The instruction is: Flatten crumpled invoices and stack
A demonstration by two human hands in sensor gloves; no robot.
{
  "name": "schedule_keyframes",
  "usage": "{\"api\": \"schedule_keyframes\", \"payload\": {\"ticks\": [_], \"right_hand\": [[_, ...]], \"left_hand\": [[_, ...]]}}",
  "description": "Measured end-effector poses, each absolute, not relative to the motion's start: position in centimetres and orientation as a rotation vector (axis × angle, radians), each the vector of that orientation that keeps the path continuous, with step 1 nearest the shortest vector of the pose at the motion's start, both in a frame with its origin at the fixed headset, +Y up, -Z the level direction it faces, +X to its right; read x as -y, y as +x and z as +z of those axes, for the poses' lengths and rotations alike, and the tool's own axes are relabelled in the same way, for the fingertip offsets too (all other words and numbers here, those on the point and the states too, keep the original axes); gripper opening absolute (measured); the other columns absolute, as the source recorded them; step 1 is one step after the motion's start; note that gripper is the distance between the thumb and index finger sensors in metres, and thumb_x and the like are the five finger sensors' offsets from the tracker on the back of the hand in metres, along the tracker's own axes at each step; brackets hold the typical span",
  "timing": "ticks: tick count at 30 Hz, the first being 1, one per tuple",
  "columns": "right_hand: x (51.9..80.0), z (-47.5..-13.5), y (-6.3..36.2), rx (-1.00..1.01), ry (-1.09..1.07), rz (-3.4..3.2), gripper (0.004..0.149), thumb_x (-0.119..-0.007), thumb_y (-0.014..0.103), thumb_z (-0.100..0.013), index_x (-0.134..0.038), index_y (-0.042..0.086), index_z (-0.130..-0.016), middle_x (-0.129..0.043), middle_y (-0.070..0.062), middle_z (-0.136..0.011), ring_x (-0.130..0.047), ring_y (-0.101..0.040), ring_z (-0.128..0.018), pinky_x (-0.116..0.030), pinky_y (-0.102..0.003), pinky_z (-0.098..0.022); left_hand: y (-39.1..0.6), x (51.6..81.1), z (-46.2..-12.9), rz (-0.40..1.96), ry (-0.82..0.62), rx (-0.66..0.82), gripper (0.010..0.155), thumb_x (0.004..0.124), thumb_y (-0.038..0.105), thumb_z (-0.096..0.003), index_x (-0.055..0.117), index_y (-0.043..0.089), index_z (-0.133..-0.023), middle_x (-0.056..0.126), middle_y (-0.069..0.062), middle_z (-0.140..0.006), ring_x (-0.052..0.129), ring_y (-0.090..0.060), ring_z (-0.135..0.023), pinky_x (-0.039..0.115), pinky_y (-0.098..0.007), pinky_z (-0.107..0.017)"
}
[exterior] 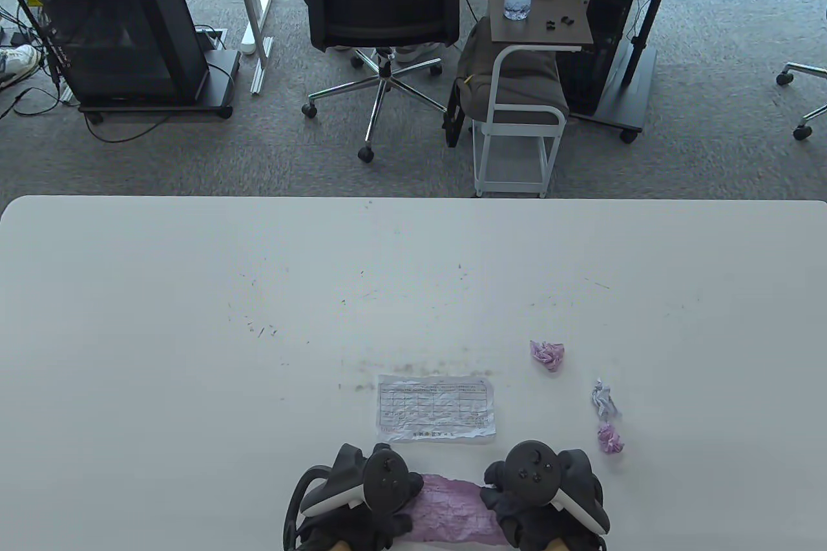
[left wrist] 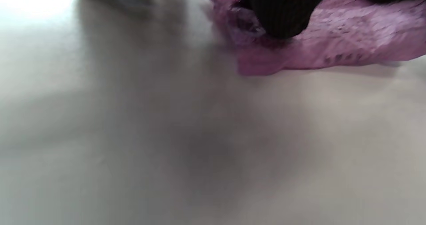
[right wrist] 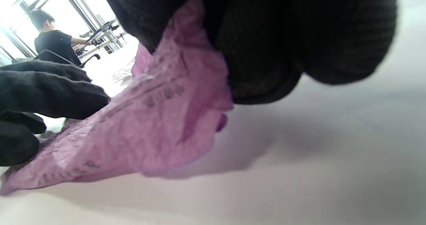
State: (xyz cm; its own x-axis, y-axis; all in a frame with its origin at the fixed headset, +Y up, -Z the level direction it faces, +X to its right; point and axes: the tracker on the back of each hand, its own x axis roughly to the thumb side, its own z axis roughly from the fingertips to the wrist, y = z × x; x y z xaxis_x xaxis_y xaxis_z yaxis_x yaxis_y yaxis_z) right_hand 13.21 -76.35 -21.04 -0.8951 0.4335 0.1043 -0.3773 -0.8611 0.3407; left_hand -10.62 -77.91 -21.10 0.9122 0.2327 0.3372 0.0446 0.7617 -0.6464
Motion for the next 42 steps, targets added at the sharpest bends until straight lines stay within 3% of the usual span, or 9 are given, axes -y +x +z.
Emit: {"api": "schedule_keyframes", "payload": {"ticks": [7, 16, 21, 23, 32, 35, 38, 40, 42], "right_hand": [[75.9, -21.1, 13.2, -0.329, 0.217, 2.714, 0.043, -0.083, 0.024, -0.049, -0.072, 0.01, -0.089, -0.094, -0.014, -0.068, -0.1, -0.028, -0.045, -0.09, -0.041, -0.03], [75.6, -21.0, 14.2, -0.241, 0.111, 2.741, 0.049, -0.083, 0.024, -0.05, -0.066, 0.007, -0.093, -0.091, -0.017, -0.072, -0.098, -0.03, -0.048, -0.089, -0.042, -0.031], [73.9, -20.5, 13.7, -0.039, 0.283, 2.736, 0.051, -0.08, 0.031, -0.051, -0.063, 0.01, -0.094, -0.08, -0.022, -0.084, -0.092, -0.035, -0.059, -0.088, -0.045, -0.037], [73.6, -20.2, 12.4, -0.101, 0.541, 2.625, 0.048, -0.078, 0.03, -0.052, -0.065, 0.012, -0.094, -0.074, -0.025, -0.09, -0.086, -0.04, -0.067, -0.085, -0.047, -0.041], [75.3, -17.3, 5.6, -0.414, 1.224, 2.692, 0.046, -0.074, 0.034, -0.054, -0.062, 0.019, -0.096, -0.056, -0.019, -0.105, -0.068, -0.042, -0.086, -0.076, -0.053, -0.055], [76.3, -16.8, 4.1, -0.606, 1.296, 2.666, 0.054, -0.073, 0.037, -0.055, -0.053, 0.021, -0.102, -0.045, -0.018, -0.111, -0.059, -0.044, -0.091, -0.073, -0.055, -0.057], [77.2, -16.6, 3.3, -0.889, 1.288, 2.722, 0.058, -0.071, 0.041, -0.056, -0.046, 0.02, -0.105, -0.033, -0.016, -0.113, -0.042, -0.043, -0.095, -0.06, -0.056, -0.062], [77.0, -17.0, 3.4, -0.816, 1.321, 2.741, 0.057, -0.07, 0.044, -0.056, -0.048, 0.021, -0.104, -0.039, -0.015, -0.111, -0.048, -0.042, -0.093, -0.065, -0.054, -0.06], [76.9, -17.3, 3.9, -0.883, 1.23, 2.731, 0.055, -0.07, 0.044, -0.057, -0.052, 0.02, -0.103, -0.044, -0.012, -0.11, -0.052, -0.04, -0.091, -0.067, -0.055, -0.058]], "left_hand": [[-11.0, 78.5, -21.3, 0.072, -0.797, 0.331, 0.07, 0.071, 0.039, -0.0586, 0.024, 0.036, -0.11, -0.005, -0.017, -0.107, 0.005, -0.059, -0.097, 0.034, -0.069, -0.067], [-12.1, 78.7, -21.6, 0.104, -0.81, 0.236, 0.072, 0.072, 0.041, -0.0572, 0.021, 0.036, -0.109, -0.005, -0.011, -0.107, 0.002, -0.057, -0.097, 0.032, -0.068, -0.067], [-12.4, 78.8, -21.7, 0.108, -0.833, 0.248, 0.078, 0.076, 0.042, -0.0545, 0.02, 0.037, -0.108, -0.008, -0.012, -0.106, -0.001, -0.058, -0.096, 0.03, -0.069, -0.067], [-12.4, 78.8, -21.7, 0.125, -0.852, 0.263, 0.078, 0.078, 0.042, -0.0539, 0.021, 0.039, -0.107, -0.009, -0.012, -0.106, -0.003, -0.059, -0.095, 0.028, -0.071, -0.066], [-12.4, 78.8, -21.6, 0.125, -0.887, 0.281, 0.078, 0.079, 0.04, -0.0537, 0.021, 0.042, -0.106, -0.013, -0.013, -0.104, -0.007, -0.06, -0.093, 0.025, -0.072, -0.065], [-12.4, 78.8, -21.6, 0.136, -0.883, 0.29, 0.079, 0.079, 0.04, -0.0537, 0.021, 0.042, -0.107, -0.012, -0.013, -0.104, -0.007, -0.06, -0.092, 0.024, -0.072, -0.065], [-12.5, 78.9, -21.6, 0.154, -0.889, 0.287, 0.079, 0.08, 0.04, -0.0539, 0.021, 0.042, -0.107, -0.013, -0.013, -0.104, -0.009, -0.059, -0.091, 0.022, -0.072, -0.064], [-12.4, 78.8, -21.7, 0.157, -0.892, 0.282, 0.079, 0.08, 0.039, -0.0539, 0.021, 0.041, -0.107, -0.013, -0.012, -0.103, -0.009, -0.059, -0.091, 0.022, -0.072, -0.064], [-12.4, 78.8, -21.7, 0.158, -0.896, 0.277, 0.079, 0.08, 0.039, -0.0538, 0.021, 0.041, -0.106, -0.013, -0.012, -0.103, -0.01, -0.059, -0.091, 0.022, -0.072, -0.064]]}}
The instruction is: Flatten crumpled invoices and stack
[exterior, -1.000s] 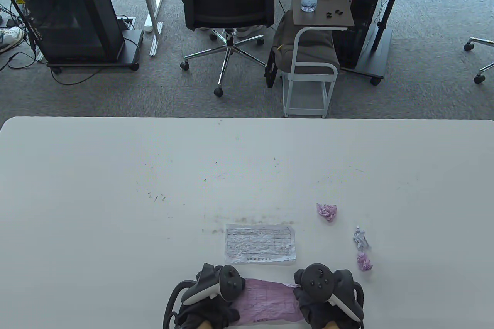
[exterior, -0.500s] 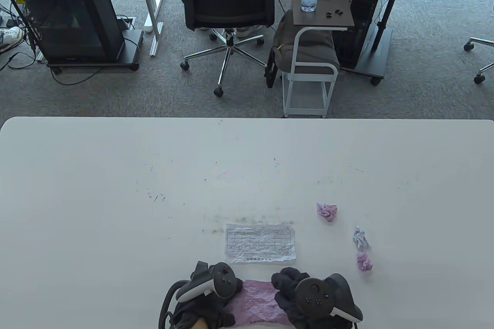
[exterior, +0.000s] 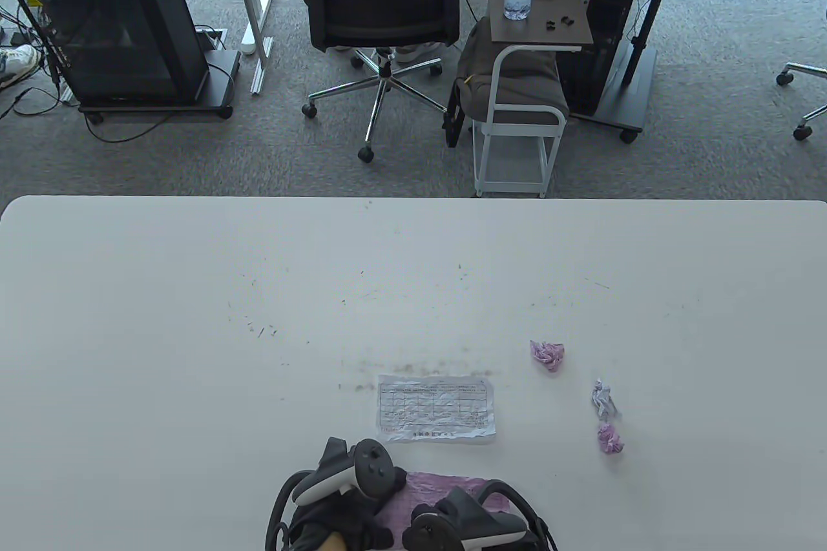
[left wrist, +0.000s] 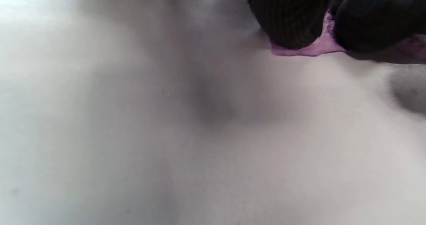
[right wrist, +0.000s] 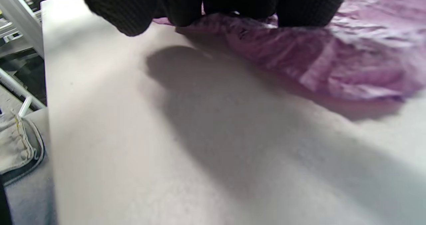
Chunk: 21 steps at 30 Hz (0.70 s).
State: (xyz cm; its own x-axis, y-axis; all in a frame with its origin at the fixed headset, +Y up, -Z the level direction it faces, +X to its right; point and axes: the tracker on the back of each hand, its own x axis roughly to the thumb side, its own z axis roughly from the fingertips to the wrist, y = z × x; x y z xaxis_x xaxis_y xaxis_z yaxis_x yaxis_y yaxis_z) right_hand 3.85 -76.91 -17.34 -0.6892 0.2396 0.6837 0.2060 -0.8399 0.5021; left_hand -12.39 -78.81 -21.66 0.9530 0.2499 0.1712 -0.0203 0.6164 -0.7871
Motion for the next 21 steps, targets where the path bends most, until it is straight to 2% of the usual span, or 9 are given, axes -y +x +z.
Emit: {"api": "schedule_keyframes", "payload": {"ticks": [4, 10, 15, 21], "right_hand": [[76.4, -18.3, 5.2, -0.92, 1.04, 2.719, 0.044, -0.069, 0.044, -0.057, -0.067, 0.021, -0.095, -0.06, -0.008, -0.103, -0.063, -0.038, -0.085, -0.073, -0.059, -0.053], [76.6, -19.8, 7.8, -0.983, 0.755, 2.74, 0.035, -0.071, 0.046, -0.057, -0.08, 0.022, -0.081, -0.077, -0.007, -0.087, -0.079, -0.037, -0.071, -0.076, -0.059, -0.05], [76.7, -20.4, 9.7, -0.871, 0.561, 2.801, 0.034, -0.072, 0.045, -0.056, -0.082, 0.021, -0.078, -0.083, -0.009, -0.08, -0.084, -0.035, -0.064, -0.077, -0.059, -0.048], [76.7, -20.7, 11.2, -0.824, 0.425, 2.81, 0.034, -0.072, 0.044, -0.056, -0.082, 0.02, -0.078, -0.082, -0.013, -0.08, -0.086, -0.037, -0.062, -0.079, -0.059, -0.045]], "left_hand": [[-12.4, 78.8, -21.6, 0.161, -0.895, 0.271, 0.08, 0.08, 0.039, -0.0537, 0.02, 0.041, -0.106, -0.013, -0.012, -0.103, -0.01, -0.059, -0.091, 0.022, -0.072, -0.064], [-12.4, 78.8, -21.6, 0.167, -0.899, 0.264, 0.08, 0.08, 0.039, -0.0537, 0.02, 0.041, -0.106, -0.013, -0.011, -0.103, -0.01, -0.058, -0.092, 0.021, -0.071, -0.064], [-12.4, 78.8, -21.6, 0.169, -0.894, 0.26, 0.08, 0.079, 0.04, -0.054, 0.019, 0.04, -0.106, -0.013, -0.01, -0.103, -0.011, -0.057, -0.092, 0.021, -0.071, -0.064], [-12.6, 78.8, -21.7, 0.163, -0.87, 0.246, 0.077, 0.075, 0.042, -0.0554, 0.018, 0.039, -0.107, -0.012, -0.009, -0.104, -0.009, -0.056, -0.093, 0.022, -0.07, -0.065]]}}
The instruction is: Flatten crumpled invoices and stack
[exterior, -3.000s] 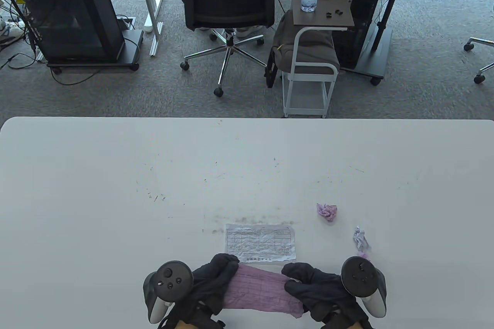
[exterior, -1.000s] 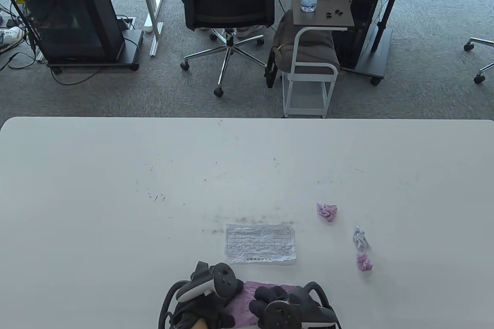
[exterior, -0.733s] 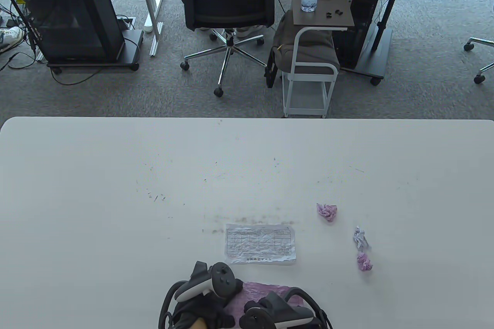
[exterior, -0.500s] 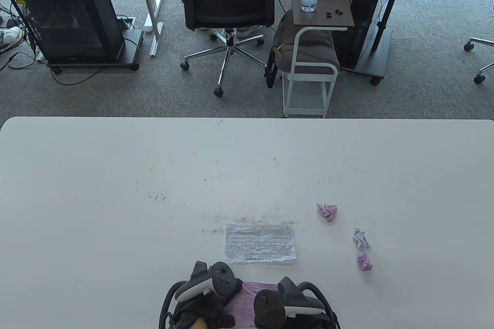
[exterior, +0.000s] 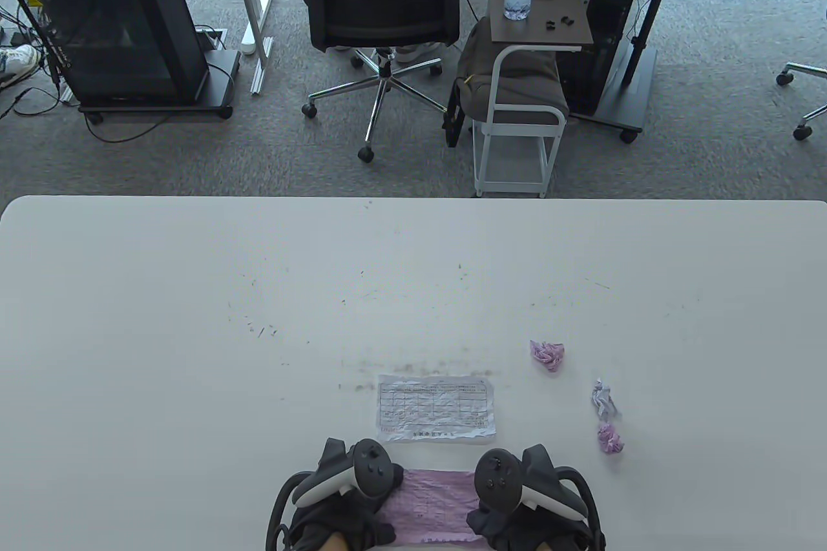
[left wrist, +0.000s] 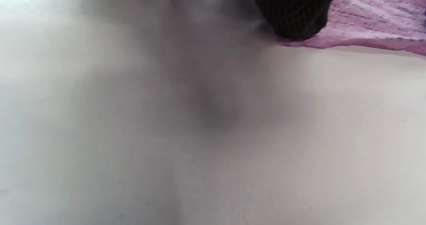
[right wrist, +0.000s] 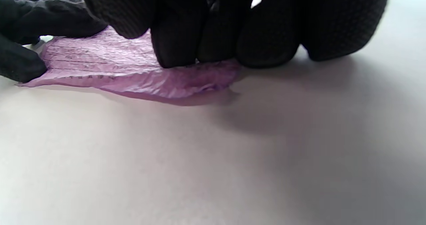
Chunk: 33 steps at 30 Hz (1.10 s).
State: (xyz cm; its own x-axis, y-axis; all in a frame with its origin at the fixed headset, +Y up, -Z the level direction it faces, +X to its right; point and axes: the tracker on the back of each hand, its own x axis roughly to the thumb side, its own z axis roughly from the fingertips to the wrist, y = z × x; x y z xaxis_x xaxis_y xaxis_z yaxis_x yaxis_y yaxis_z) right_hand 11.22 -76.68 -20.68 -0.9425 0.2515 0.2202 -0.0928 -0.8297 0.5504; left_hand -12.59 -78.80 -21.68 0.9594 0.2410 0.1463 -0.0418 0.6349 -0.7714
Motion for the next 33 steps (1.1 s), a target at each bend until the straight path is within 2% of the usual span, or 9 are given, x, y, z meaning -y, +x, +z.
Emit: {"api": "schedule_keyframes", "payload": {"ticks": [4, 9, 15, 20, 24, 25, 27, 29, 33], "right_hand": [[76.1, -20.6, 10.8, -0.808, 0.503, 2.825, 0.038, -0.072, 0.044, -0.056, -0.082, 0.017, -0.08, -0.082, -0.017, -0.081, -0.088, -0.039, -0.061, -0.082, -0.057, -0.043], [73.5, -19.8, 8.6, -0.51, 0.838, 2.685, 0.043, -0.072, 0.042, -0.055, -0.076, 0.015, -0.089, -0.075, -0.019, -0.093, -0.085, -0.041, -0.071, -0.082, -0.056, -0.045], [72.5, -19.0, 4.2, -0.844, 1.141, 2.742, 0.047, -0.068, 0.033, -0.058, -0.058, 0.017, -0.101, -0.056, -0.02, -0.105, -0.072, -0.045, -0.082, -0.075, -0.059, -0.052], [73.8, -18.9, 1.9, -0.827, 1.354, 2.798, 0.046, -0.069, 0.031, -0.057, -0.057, 0.025, -0.101, -0.053, -0.017, -0.107, -0.071, -0.043, -0.085, -0.076, -0.058, -0.053], [76.3, -18.9, 1.7, -0.932, 1.296, 2.831, 0.045, -0.068, 0.022, -0.056, -0.058, 0.025, -0.1, -0.049, -0.019, -0.107, -0.067, -0.041, -0.086, -0.074, -0.059, -0.054], [76.5, -19.1, 2.0, -0.896, 1.314, 2.883, 0.044, -0.067, 0.022, -0.056, -0.055, 0.029, -0.098, -0.046, -0.013, -0.107, -0.064, -0.035, -0.085, -0.073, -0.058, -0.055], [76.4, -19.6, 2.5, -0.778, 1.26, 2.892, 0.043, -0.069, 0.021, -0.055, -0.062, 0.026, -0.096, -0.054, -0.015, -0.105, -0.071, -0.035, -0.082, -0.077, -0.057, -0.052], [76.4, -19.7, 3.3, -0.895, 1.193, 2.896, 0.043, -0.068, 0.021, -0.056, -0.058, 0.027, -0.097, -0.05, -0.014, -0.106, -0.067, -0.035, -0.084, -0.075, -0.058, -0.054], [76.4, -19.6, 3.5, -0.884, 1.175, 2.876, 0.042, -0.07, 0.02, -0.054, -0.062, 0.025, -0.096, -0.053, -0.015, -0.105, -0.069, -0.036, -0.083, -0.076, -0.058, -0.053]], "left_hand": [[-12.7, 78.8, -21.7, 0.161, -0.866, 0.24, 0.079, 0.076, 0.043, -0.0547, 0.017, 0.038, -0.107, -0.012, -0.009, -0.104, -0.009, -0.056, -0.093, 0.023, -0.07, -0.065], [-12.7, 78.8, -21.8, 0.162, -0.863, 0.238, 0.08, 0.077, 0.043, -0.0545, 0.016, 0.037, -0.107, -0.012, -0.01, -0.104, -0.008, -0.057, -0.093, 0.023, -0.07, -0.065], [-12.7, 78.8, -21.8, 0.17, -0.86, 0.242, 0.08, 0.077, 0.042, -0.0547, 0.017, 0.036, -0.107, -0.011, -0.01, -0.104, -0.008, -0.057, -0.093, 0.023, -0.071, -0.064], [-12.7, 78.8, -21.8, 0.172, -0.859, 0.245, 0.08, 0.077, 0.042, -0.0548, 0.017, 0.036, -0.107, -0.011, -0.011, -0.104, -0.008, -0.058, -0.092, 0.023, -0.071, -0.064], [-12.7, 78.8, -21.8, 0.174, -0.86, 0.245, 0.08, 0.077, 0.042, -0.0546, 0.017, 0.036, -0.107, -0.011, -0.011, -0.104, -0.008, -0.058, -0.092, 0.022, -0.071, -0.064], [-12.7, 78.8, -21.8, 0.176, -0.86, 0.244, 0.08, 0.077, 0.042, -0.0545, 0.017, 0.035, -0.107, -0.011, -0.011, -0.104, -0.008, -0.058, -0.092, 0.022, -0.071, -0.064], [-12.7, 78.9, -21.8, 0.187, -0.85, 0.232, 0.079, 0.077, 0.041, -0.0548, 0.018, 0.035, -0.108, -0.011, -0.011, -0.104, -0.008, -0.058, -0.092, 0.022, -0.071, -0.064], [-12.7, 78.8, -21.8, 0.185, -0.852, 0.231, 0.079, 0.076, 0.041, -0.0549, 0.017, 0.035, -0.107, -0.011, -0.01, -0.104, -0.008, -0.057, -0.092, 0.022, -0.071, -0.064], [-12.7, 78.9, -21.8, 0.195, -0.847, 0.222, 0.077, 0.075, 0.04, -0.0557, 0.018, 0.036, -0.107, -0.01, -0.009, -0.105, -0.009, -0.057, -0.092, 0.022, -0.07, -0.064]]}}
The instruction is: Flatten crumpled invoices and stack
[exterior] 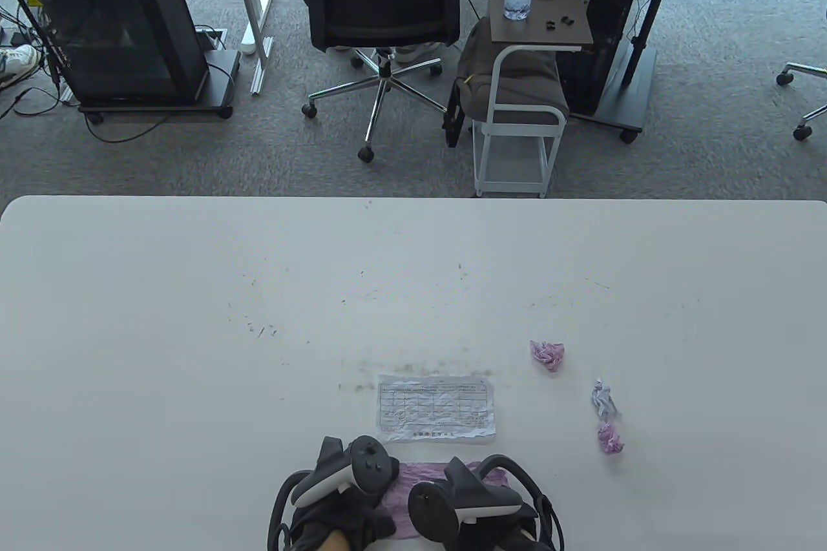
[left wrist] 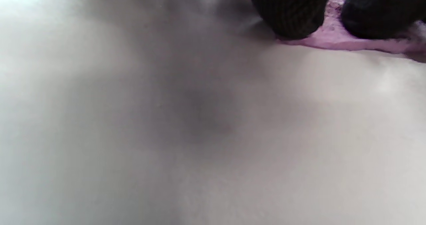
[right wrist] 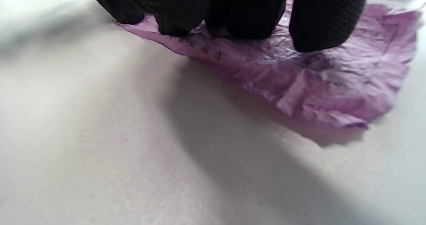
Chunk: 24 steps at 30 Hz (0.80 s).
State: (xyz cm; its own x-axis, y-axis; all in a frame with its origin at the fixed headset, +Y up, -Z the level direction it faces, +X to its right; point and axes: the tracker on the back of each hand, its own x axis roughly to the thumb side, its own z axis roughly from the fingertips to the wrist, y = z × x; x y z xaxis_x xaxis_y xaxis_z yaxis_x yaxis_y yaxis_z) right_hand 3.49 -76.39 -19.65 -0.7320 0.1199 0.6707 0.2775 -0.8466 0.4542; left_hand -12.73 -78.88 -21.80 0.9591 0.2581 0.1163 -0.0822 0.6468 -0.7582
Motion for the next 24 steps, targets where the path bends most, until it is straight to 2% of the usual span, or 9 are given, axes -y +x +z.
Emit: {"api": "schedule_keyframes", "payload": {"ticks": [4, 9, 13, 16, 18, 19, 21, 24], "right_hand": [[76.1, -19.8, 3.7, 0.837, -1.073, -2.696, 0.039, -0.071, 0.02, -0.054, -0.067, 0.025, -0.092, -0.059, -0.013, -0.103, -0.075, -0.034, -0.08, -0.077, -0.057, -0.052], [75.9, -20.4, 5.4, 0.933, -0.87, -2.727, 0.035, -0.071, 0.018, -0.053, -0.072, 0.024, -0.087, -0.066, -0.012, -0.099, -0.079, -0.037, -0.077, -0.078, -0.058, -0.052], [75.9, -20.7, 6.8, 1.081, -0.775, -2.744, 0.033, -0.072, 0.018, -0.053, -0.073, 0.022, -0.086, -0.077, -0.013, -0.09, -0.087, -0.035, -0.069, -0.081, -0.057, -0.049], [75.5, -21.1, 7.8, 1.073, -0.756, -2.816, 0.032, -0.071, 0.022, -0.055, -0.075, 0.021, -0.087, -0.084, -0.013, -0.085, -0.092, -0.032, -0.063, -0.085, -0.054, -0.044], [74.5, -21.3, 8.4, 0.926, -0.826, -2.918, 0.033, -0.07, 0.025, -0.056, -0.073, 0.021, -0.089, -0.082, -0.013, -0.086, -0.091, -0.032, -0.064, -0.085, -0.052, -0.044], [74.0, -21.3, 8.6, 0.757, -0.861, -2.998, 0.035, -0.071, 0.029, -0.057, -0.071, 0.019, -0.09, -0.081, -0.015, -0.088, -0.09, -0.034, -0.066, -0.085, -0.053, -0.043], [73.6, -21.3, 8.3, 0.556, -0.928, -3.066, 0.038, -0.072, 0.036, -0.056, -0.071, 0.016, -0.089, -0.075, -0.019, -0.093, -0.086, -0.038, -0.071, -0.084, -0.054, -0.044], [74.1, -20.7, 6.5, 0.417, -1.125, -3.052, 0.044, -0.071, 0.04, -0.056, -0.066, 0.013, -0.091, -0.063, -0.022, -0.1, -0.077, -0.041, -0.079, -0.079, -0.056, -0.05]], "left_hand": [[-12.8, 78.9, -21.8, 0.193, -0.85, 0.22, 0.078, 0.076, 0.041, -0.0552, 0.018, 0.036, -0.107, -0.011, -0.009, -0.105, -0.009, -0.056, -0.092, 0.022, -0.07, -0.064], [-12.9, 78.9, -21.9, 0.201, -0.849, 0.219, 0.079, 0.077, 0.041, -0.0545, 0.018, 0.036, -0.107, -0.011, -0.009, -0.105, -0.009, -0.056, -0.092, 0.021, -0.07, -0.064], [-12.9, 78.9, -21.9, 0.202, -0.86, 0.224, 0.082, 0.079, 0.041, -0.0533, 0.017, 0.036, -0.107, -0.012, -0.009, -0.104, -0.01, -0.056, -0.092, 0.02, -0.07, -0.064], [-12.9, 78.9, -21.9, 0.204, -0.863, 0.23, 0.083, 0.08, 0.041, -0.0529, 0.017, 0.036, -0.107, -0.012, -0.009, -0.104, -0.011, -0.056, -0.092, 0.02, -0.07, -0.064], [-13.1, 78.9, -22.0, 0.208, -0.865, 0.233, 0.083, 0.081, 0.041, -0.0526, 0.018, 0.037, -0.107, -0.012, -0.009, -0.104, -0.011, -0.056, -0.092, 0.02, -0.07, -0.064], [-13.1, 78.9, -22.0, 0.211, -0.865, 0.233, 0.083, 0.081, 0.041, -0.0526, 0.018, 0.037, -0.108, -0.012, -0.009, -0.104, -0.011, -0.056, -0.092, 0.02, -0.07, -0.064], [-13.0, 78.9, -22.0, 0.209, -0.868, 0.233, 0.083, 0.081, 0.041, -0.0527, 0.018, 0.037, -0.107, -0.012, -0.009, -0.104, -0.011, -0.056, -0.092, 0.02, -0.07, -0.064], [-13.0, 78.8, -22.0, 0.211, -0.869, 0.236, 0.083, 0.082, 0.04, -0.0526, 0.019, 0.037, -0.108, -0.012, -0.009, -0.104, -0.011, -0.057, -0.092, 0.02, -0.07, -0.064]]}}
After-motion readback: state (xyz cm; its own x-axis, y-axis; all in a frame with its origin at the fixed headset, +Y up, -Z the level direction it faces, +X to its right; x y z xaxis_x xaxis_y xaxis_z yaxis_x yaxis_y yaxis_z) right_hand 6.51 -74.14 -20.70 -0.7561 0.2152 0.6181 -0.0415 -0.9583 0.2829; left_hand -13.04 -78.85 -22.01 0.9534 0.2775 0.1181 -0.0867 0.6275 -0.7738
